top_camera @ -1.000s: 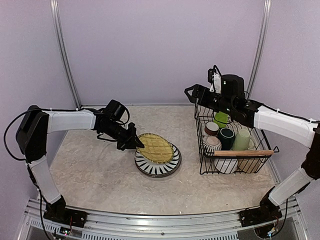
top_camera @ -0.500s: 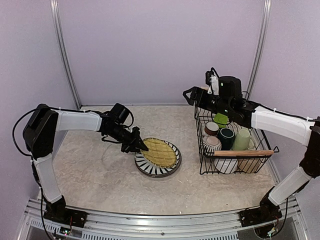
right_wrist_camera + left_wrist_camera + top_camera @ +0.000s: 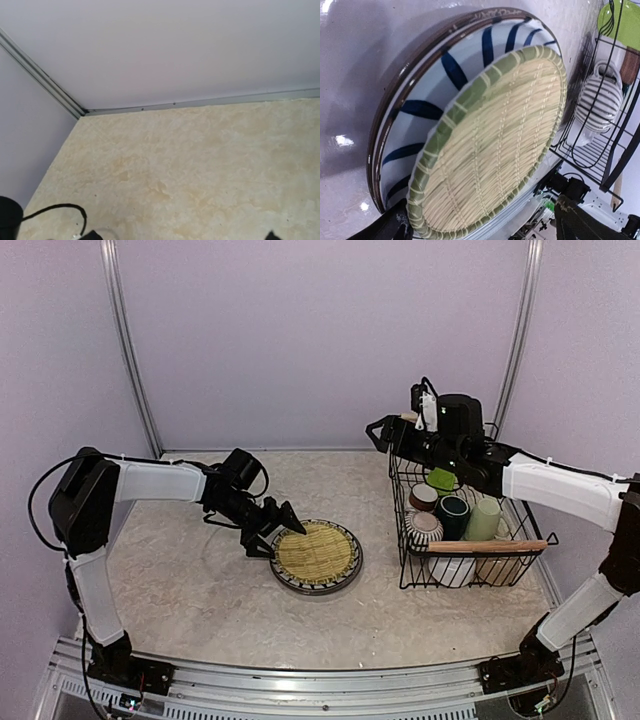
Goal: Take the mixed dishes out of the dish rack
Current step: Place the plate on the plate.
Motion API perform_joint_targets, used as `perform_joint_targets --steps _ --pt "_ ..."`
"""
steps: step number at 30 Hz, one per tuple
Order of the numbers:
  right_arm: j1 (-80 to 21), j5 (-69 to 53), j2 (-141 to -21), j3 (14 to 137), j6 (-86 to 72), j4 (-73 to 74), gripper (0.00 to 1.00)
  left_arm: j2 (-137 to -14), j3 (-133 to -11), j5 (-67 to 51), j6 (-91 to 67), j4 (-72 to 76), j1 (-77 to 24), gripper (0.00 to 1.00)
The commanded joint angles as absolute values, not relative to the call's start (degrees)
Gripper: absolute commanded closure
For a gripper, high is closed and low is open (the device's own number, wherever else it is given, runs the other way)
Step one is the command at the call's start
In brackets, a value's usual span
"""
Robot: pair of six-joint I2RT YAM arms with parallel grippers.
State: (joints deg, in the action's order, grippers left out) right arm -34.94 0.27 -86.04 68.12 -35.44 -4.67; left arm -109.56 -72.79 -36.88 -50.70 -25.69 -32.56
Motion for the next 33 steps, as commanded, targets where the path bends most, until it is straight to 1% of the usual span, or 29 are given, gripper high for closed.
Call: perform_joint_targets --steps 1,7,12,14,19,23,27,33 --pt "-34.13 0.97 -85.25 66.79 -35.24 -4.77 0.12 -107.41 -74.86 -31.87 -50.48 -29.52 -32.19 0.01" --pt "-33.84 1.84 -85.42 66.7 -34.89 -4.06 0.12 -105.52 -74.71 -30.55 -50.03 -29.56 -30.5 0.01" --pt "-33.32 5.01 -85.6 67.52 -33.31 -0.5 0.1 -102.15 -74.66 -29.28 -48.07 -28.79 -29.68 0.01" --pt "-33.21 8.16 -85.25 67.52 -32.85 2.48 0.09 -100.27 -74.7 -28.66 -47.09 -28.29 -29.36 0.01" --pt "-32.25 15.03 -83.61 66.64 -30.94 7.68 0.01 -94.3 -75.14 -24.45 -43.2 -28.14 -29.09 0.01" --pt "-30.12 21.14 -85.31 69.15 -30.0 15.86 0.0 -89.47 -75.08 -22.76 -40.11 -27.08 -29.17 0.01" --pt "-26.37 23.54 -88.3 72.43 -29.04 21.74 0.01 -86.42 -75.62 -20.7 -37.91 -27.8 -29.45 0.01" --pt "-21.52 24.07 -94.01 75.5 -28.36 25.17 0.1 -85.54 -76.27 -21.07 -36.94 -28.37 -29.77 0.01"
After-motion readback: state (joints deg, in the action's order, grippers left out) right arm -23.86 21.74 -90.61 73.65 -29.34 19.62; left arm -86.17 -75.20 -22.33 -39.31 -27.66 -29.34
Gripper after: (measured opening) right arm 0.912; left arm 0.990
